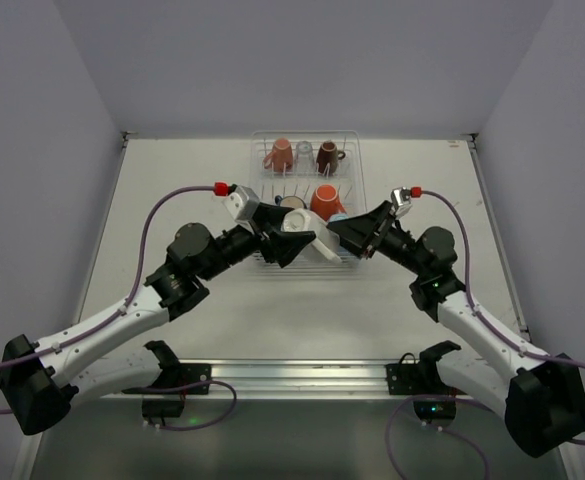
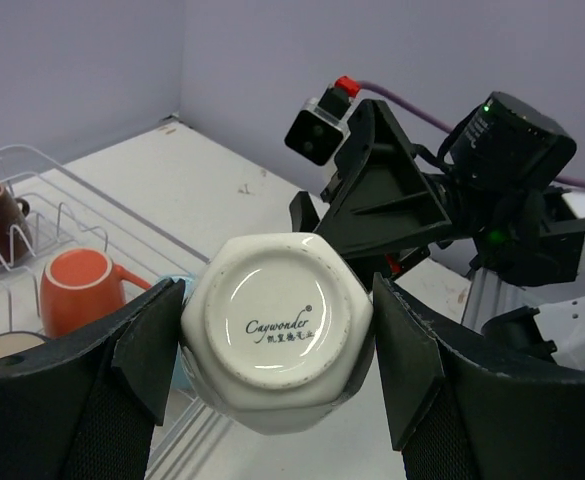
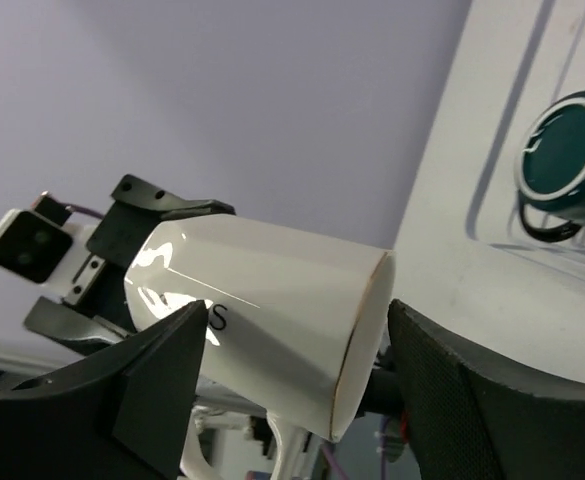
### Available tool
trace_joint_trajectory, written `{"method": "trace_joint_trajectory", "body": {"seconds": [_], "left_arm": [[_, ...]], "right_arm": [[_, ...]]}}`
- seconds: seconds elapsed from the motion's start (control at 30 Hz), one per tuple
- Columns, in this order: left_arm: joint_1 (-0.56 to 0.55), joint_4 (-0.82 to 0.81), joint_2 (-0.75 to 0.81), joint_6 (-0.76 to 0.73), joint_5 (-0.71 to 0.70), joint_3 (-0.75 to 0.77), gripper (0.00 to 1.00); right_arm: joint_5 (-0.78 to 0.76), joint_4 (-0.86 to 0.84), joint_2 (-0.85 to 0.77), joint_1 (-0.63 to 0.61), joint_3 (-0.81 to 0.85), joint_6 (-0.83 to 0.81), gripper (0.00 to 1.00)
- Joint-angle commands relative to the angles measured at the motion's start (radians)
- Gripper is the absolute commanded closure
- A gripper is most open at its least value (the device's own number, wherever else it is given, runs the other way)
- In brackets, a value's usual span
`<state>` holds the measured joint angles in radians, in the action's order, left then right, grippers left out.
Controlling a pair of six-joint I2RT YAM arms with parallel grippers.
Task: Unload the cups from the dish rack
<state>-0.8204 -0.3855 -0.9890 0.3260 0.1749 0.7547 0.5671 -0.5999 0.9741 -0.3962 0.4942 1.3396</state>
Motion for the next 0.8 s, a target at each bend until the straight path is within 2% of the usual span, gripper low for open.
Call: {"method": "trace_joint_trajectory", "body": {"seconds": [0.0,0.07,0.17,0.3,0.4,0.47,0.53,0.6,0.67,0.7,0.73,0.77], "left_arm": [[0.003,-0.257,0.018,0.057,0.060,0.020,0.94],[0.003,-0.299,0.015,0.071,0.080,0.012,0.94],[0.003,-0.342,0.018,0.090,0.097,0.003,0.95],[0.003,-0.400,0.033,0.107,0.069,-0.020,1.00],[0.003,-0.430,0.035,0.108,0.054,-0.017,1.00],[0.003,-0.443,0.018,0.110,0.078,0.001,1.00],[0.001,-0.454,-0.014,0.122,0.118,0.012,1.00],[0.001,-0.463,-0.040,0.143,0.146,0.011,1.00],[0.001,-0.463,-0.045,0.150,0.169,0.000,1.00],[0.001,-0.458,-0.040,0.153,0.173,-0.006,0.99],[0.001,-0.449,-0.036,0.151,0.178,-0.012,0.97],[0.000,-0.435,-0.028,0.147,0.179,-0.018,0.95]], "right_arm": [[0.106,-0.276,0.003,-0.006,-0.029,0.202,0.27],[0.132,-0.363,0.008,-0.006,-0.026,0.260,0.32],[0.137,-0.457,0.011,-0.007,-0.028,0.329,0.34],[0.135,-0.599,-0.003,-0.015,-0.036,0.421,0.32],[0.123,-0.575,-0.037,-0.027,-0.034,0.425,0.27],[0.109,-0.558,-0.074,-0.029,-0.037,0.406,0.27],[0.097,-0.552,-0.098,-0.029,-0.032,0.398,0.34],[0.094,-0.558,-0.104,-0.029,-0.028,0.382,0.51],[0.091,-0.563,-0.103,-0.027,-0.022,0.360,0.63],[0.085,-0.557,-0.103,-0.029,-0.023,0.357,0.66],[0.064,-0.563,-0.103,-0.027,-0.031,0.349,0.77],[0.057,-0.574,-0.095,-0.027,-0.034,0.345,0.82]]}}
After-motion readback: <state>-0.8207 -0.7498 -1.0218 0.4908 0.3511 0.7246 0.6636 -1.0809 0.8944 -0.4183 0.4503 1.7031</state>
